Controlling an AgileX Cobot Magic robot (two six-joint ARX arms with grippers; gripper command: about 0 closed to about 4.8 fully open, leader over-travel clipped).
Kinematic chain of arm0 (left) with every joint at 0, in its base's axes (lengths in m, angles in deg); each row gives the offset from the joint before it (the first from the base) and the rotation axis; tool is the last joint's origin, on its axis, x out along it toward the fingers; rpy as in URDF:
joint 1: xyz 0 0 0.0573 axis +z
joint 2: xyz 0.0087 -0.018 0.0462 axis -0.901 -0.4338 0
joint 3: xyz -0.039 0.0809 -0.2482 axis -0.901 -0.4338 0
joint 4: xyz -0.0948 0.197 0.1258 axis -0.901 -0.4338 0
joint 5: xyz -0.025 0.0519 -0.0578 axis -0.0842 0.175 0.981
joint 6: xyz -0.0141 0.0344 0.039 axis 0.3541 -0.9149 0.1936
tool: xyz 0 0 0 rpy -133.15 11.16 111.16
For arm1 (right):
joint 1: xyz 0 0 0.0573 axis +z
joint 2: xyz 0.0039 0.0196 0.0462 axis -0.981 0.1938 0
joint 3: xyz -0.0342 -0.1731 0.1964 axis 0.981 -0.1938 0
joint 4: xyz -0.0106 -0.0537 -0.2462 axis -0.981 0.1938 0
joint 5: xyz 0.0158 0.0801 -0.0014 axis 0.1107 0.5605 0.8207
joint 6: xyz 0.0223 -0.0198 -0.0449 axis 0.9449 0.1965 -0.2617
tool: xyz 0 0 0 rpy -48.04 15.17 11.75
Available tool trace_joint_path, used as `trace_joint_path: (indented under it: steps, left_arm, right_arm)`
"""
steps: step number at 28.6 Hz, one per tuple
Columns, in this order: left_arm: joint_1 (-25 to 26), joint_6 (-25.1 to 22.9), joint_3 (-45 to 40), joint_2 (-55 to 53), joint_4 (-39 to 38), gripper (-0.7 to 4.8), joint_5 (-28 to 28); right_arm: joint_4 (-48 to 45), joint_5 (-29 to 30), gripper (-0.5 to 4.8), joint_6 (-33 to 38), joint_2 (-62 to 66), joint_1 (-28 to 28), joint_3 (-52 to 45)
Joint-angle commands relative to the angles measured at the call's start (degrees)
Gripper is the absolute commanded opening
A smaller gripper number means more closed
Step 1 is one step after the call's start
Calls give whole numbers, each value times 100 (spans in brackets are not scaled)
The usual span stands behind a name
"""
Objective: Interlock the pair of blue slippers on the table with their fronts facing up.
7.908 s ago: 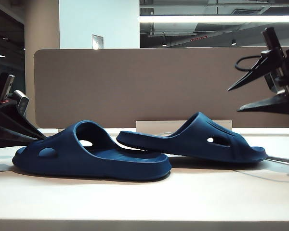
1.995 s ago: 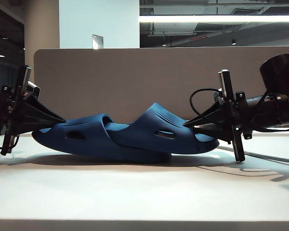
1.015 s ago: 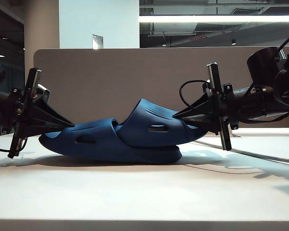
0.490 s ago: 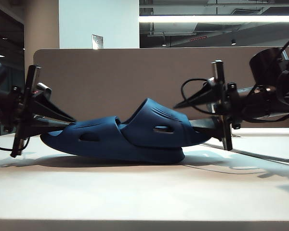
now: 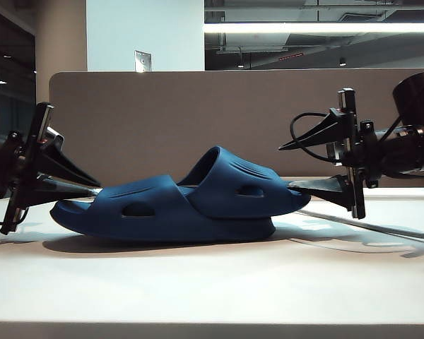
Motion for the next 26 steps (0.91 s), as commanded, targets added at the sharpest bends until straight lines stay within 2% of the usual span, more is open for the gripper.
trace_joint_path:
  steps: [1, 3, 5, 6, 11, 17, 26]
  left_arm:
    - [-2, -28, 15, 15, 13, 61, -77]
    - [-2, -70, 15, 15, 11, 78, -105]
    - [4, -70, 15, 15, 13, 145, -122]
    - [28, -72, 15, 15, 15, 153, -120]
    - [286, 28, 48, 24, 55, 153, -57]
    - [649, 280, 186, 125, 66, 153, 444]
    - [920, 422, 197, 1331, 380, 153, 490]
  right_arm:
    - [-120, 61, 299, 13, -9, -50, 0]
    - [-186, 63, 305, 83, -35, -79, 0]
    - [-295, 66, 312, 107, -94, -129, 0]
    - [-348, 66, 312, 116, -151, -151, 0]
    - [-485, 46, 312, 142, -496, -330, 0]
    - [-538, 76, 311, 184, -881, -481, 0]
    - [-1281, 46, 310, 529, -1622, -481, -2]
